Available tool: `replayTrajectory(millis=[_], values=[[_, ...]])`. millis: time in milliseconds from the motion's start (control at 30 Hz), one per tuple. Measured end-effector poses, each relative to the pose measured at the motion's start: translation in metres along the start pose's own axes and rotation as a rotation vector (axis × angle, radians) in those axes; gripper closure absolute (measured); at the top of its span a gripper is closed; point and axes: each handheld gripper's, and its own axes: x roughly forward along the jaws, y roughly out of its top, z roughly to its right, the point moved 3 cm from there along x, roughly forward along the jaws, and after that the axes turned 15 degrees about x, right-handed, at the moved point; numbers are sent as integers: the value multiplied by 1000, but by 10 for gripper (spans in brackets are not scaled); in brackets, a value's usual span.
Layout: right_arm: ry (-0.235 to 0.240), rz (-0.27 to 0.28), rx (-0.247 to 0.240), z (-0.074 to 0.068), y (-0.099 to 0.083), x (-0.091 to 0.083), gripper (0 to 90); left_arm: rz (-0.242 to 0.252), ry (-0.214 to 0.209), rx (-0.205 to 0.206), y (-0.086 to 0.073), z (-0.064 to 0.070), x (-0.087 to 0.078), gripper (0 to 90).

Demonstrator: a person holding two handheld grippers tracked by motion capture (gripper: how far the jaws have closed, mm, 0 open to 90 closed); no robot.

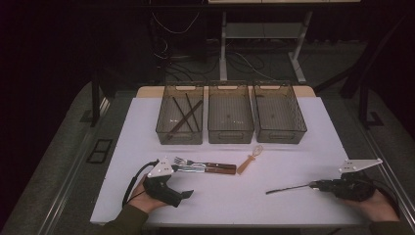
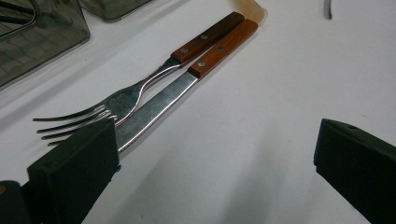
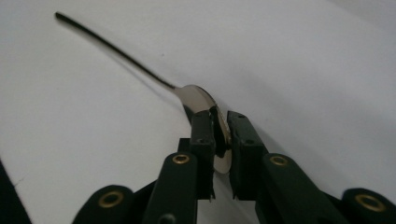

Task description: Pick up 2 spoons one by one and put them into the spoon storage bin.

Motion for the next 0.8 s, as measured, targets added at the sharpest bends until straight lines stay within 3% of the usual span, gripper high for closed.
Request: replayTrajectory(millis=[100,467,800], values=[[29,-17,-9,-2,0,2,866,-2,-1,4,0,0,0,0],[54,-9,-28,-9,9,8,870,0,-2,5,0,0,0,0],[70,70,-13,-13,23,1,870,-1,9,4,0,0,0,0]])
